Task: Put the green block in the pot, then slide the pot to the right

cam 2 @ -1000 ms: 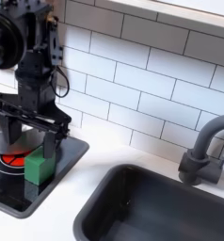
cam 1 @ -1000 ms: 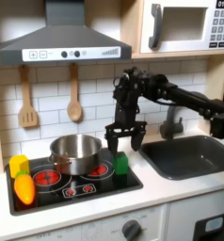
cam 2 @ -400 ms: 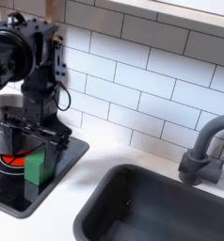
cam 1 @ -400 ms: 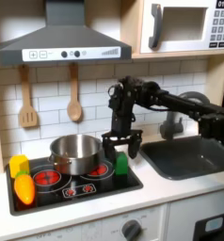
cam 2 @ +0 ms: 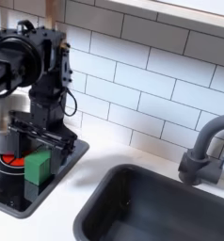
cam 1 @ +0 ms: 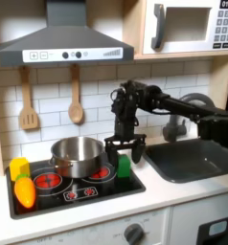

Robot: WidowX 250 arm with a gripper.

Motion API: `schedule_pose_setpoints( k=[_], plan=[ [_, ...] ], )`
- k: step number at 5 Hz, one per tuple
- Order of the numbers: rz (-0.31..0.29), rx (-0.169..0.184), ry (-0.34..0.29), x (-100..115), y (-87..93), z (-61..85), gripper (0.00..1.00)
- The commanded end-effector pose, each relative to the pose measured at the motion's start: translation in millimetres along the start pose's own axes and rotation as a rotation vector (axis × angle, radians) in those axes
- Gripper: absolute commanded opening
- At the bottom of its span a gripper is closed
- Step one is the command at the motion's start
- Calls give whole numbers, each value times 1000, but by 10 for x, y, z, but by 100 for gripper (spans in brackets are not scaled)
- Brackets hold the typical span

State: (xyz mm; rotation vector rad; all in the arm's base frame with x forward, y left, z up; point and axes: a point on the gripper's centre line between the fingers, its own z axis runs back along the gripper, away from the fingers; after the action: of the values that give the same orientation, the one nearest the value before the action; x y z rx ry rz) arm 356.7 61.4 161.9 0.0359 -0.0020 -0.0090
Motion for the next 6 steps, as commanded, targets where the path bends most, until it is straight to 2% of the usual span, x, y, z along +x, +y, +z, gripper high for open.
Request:
schedule_pose_setpoints(
  k=[1,6],
  plan=[
    [1,-5,26,49,-2,-109,100],
    [-16,-10,74,53,16,-269,100]
  ],
)
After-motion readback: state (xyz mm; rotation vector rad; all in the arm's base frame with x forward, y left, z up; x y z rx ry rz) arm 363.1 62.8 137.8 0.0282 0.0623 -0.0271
